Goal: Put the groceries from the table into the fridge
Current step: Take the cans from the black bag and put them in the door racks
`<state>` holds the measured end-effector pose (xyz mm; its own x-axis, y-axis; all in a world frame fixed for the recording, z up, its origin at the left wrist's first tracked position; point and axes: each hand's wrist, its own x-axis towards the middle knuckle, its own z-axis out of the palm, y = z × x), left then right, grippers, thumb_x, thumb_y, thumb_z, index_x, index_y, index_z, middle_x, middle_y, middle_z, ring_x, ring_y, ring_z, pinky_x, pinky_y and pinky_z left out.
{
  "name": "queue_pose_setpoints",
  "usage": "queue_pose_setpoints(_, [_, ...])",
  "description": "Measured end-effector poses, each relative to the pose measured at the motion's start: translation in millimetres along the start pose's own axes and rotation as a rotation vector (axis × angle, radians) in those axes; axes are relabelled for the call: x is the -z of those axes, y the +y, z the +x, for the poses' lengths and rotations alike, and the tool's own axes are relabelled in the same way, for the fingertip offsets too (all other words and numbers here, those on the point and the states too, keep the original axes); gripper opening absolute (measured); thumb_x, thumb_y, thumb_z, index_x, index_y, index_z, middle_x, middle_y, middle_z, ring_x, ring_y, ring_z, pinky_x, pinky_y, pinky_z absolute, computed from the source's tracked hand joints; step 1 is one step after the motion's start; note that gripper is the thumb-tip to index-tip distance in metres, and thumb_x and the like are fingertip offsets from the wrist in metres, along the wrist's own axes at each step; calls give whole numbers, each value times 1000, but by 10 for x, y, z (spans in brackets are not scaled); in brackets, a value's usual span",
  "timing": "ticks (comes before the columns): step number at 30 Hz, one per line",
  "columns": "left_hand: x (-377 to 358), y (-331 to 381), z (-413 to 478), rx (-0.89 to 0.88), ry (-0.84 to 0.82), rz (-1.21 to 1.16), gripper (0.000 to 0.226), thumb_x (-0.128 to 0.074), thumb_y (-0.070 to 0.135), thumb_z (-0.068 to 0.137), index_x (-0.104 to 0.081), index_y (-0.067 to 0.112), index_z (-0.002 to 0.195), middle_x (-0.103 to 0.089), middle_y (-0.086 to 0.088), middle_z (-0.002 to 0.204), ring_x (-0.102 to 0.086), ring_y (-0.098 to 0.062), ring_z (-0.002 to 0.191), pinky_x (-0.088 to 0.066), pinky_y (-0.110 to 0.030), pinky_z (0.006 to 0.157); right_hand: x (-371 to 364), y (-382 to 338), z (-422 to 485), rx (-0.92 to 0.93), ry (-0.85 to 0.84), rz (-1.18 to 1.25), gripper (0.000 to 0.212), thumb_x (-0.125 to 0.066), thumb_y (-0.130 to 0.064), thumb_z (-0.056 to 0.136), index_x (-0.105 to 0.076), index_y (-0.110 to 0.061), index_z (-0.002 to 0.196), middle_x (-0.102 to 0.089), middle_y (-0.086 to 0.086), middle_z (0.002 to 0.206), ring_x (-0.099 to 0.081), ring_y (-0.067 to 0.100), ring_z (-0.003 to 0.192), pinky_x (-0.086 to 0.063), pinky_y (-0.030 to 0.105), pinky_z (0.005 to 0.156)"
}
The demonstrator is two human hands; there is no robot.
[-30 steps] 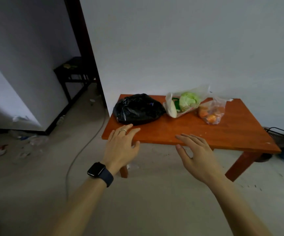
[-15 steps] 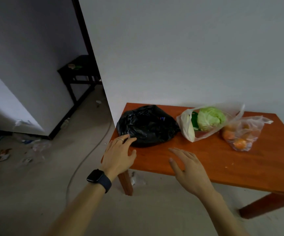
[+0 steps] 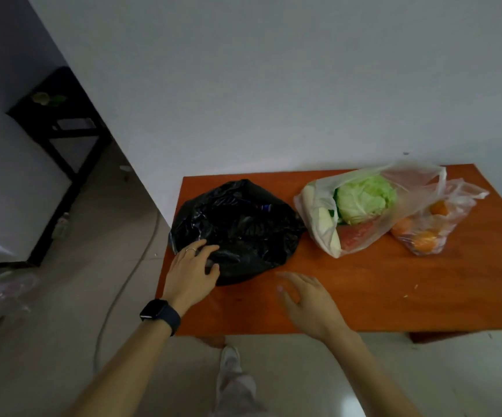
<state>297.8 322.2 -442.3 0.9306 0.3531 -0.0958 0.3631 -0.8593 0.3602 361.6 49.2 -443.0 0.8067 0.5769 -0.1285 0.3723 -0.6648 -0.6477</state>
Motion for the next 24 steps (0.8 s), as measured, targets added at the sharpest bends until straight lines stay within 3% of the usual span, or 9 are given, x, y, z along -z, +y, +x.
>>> queue_pose_setpoints(6, [49, -163, 991, -240, 5, 77, 47, -49, 41, 100, -48, 25, 144, -35, 0, 157, -23, -25, 148, -23, -46, 121, -303, -219, 785, -182, -42, 64, 50, -44, -48, 102, -39, -33, 150, -45, -9, 151, -34, 18, 142, -33, 29, 111])
queue_pose_setpoints(10, [6, -229, 1577, -439, -218, 255, 51, -30, 45, 105, -33, 28, 153, -33, 5, 159, -13, -16, 152, -6, -46, 124, -619, -388, 1339, -259, -90, 37, 72, -42, -61, 98, -14, -34, 159, -17, -5, 165, -13, 25, 152, -22, 40, 120])
queue_pose_setpoints(13, [-41, -471, 1840, -494, -402, 435, 54, -23, 47, 106, -27, 25, 155, -60, -2, 137, -35, -21, 143, -1, -49, 123, -901, -455, 1648, -263, -198, -54, 75, -31, -70, 96, -6, -38, 159, -19, -2, 165, -4, 25, 154, -13, 50, 123])
queue_pose_setpoints(15, [-42, -772, 1944, -490, -393, 546, 56, -23, 48, 104, -30, 21, 153, -70, -5, 116, -55, -25, 122, 0, -49, 122, -1028, -532, 1774, -239, -287, -84, 68, -16, -72, 96, -27, -40, 154, -38, 0, 157, -9, 24, 152, -5, 55, 123])
queue_pose_setpoints(16, [-38, -946, 1980, -480, -381, 579, 57, -25, 49, 103, -32, 19, 152, -71, -6, 111, -58, -26, 116, 0, -50, 122, -1076, -554, 1811, -218, -298, -114, 75, -5, -73, 93, -44, -37, 146, -47, 0, 149, -15, 23, 150, -2, 57, 122])
queue_pose_setpoints(18, [-31, -1303, 2010, -478, -386, 639, 64, -37, 51, 97, -33, 18, 152, -66, -8, 121, -55, -29, 121, 2, -54, 121, -1167, -537, 1839, -161, -223, -237, 96, 11, -72, 87, -67, -29, 122, -58, 0, 134, -29, 22, 143, -1, 58, 122])
queue_pose_setpoints(21, [-1, -1653, 1952, -425, -448, 654, 88, -62, 53, 79, -32, 20, 154, -48, -11, 145, -40, -36, 137, 9, -60, 112, -1289, -363, 1856, -95, -89, -391, 80, -7, -67, 97, -77, -29, 99, -62, 0, 124, -42, 25, 136, -12, 61, 120])
queue_pose_setpoints(24, [-36, -1827, 1915, -296, -486, 586, 97, -63, 49, 75, -19, 25, 158, -30, -6, 158, -22, -34, 147, 19, -61, 108, -1314, -204, 1861, -129, -194, -460, 63, -19, -62, 95, -73, -33, 110, -56, 3, 138, -35, 28, 143, -13, 58, 121])
